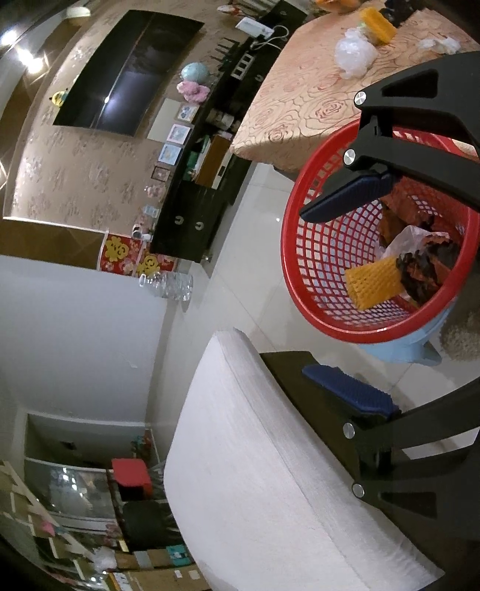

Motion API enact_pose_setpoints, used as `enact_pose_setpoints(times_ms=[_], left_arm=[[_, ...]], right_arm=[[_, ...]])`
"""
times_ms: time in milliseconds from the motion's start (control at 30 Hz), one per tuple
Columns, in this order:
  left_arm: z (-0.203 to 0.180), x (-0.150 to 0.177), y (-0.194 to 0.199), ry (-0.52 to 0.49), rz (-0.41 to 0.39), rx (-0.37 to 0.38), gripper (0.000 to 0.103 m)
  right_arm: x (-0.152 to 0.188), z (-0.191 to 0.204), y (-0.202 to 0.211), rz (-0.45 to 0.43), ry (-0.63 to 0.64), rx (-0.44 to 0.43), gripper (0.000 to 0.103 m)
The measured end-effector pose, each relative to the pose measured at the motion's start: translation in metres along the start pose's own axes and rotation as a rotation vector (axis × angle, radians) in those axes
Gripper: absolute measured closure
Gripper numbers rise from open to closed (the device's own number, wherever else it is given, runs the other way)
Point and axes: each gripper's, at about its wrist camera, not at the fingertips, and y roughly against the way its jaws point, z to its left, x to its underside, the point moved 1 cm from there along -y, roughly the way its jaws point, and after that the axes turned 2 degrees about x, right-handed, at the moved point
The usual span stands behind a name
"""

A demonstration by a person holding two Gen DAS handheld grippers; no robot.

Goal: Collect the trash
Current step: 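Move both grippers back to the table toward the remaining trash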

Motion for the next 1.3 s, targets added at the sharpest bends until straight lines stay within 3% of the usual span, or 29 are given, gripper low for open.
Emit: enact_pose_setpoints(times_ms=[233,533,1000,1300], left_arm=[[-0.02,0.006,0.004,-0.06,-0.006,0.009,0.024],[-0.061,0.021,0.014,-0.162,0.001,0.072,0.024],[-0.174,0.087,0.027,-0.386,0.103,0.289,0.024],[-0.247,0.135,0.03,-0.504,0.213,0.462,0.024]], right_arm=[[0.025,-0.07,0.003,-0.001,-0.118,0.105,0.023],[0.039,-0.099,-0.007,0.036,-0.179,0.145,0.023],[0.048,-0.126,-0.001,0.047,-0.272,0.136,0.023],[0.051,-0.141,0.004,0.043,-0.323,0.142,0.023]])
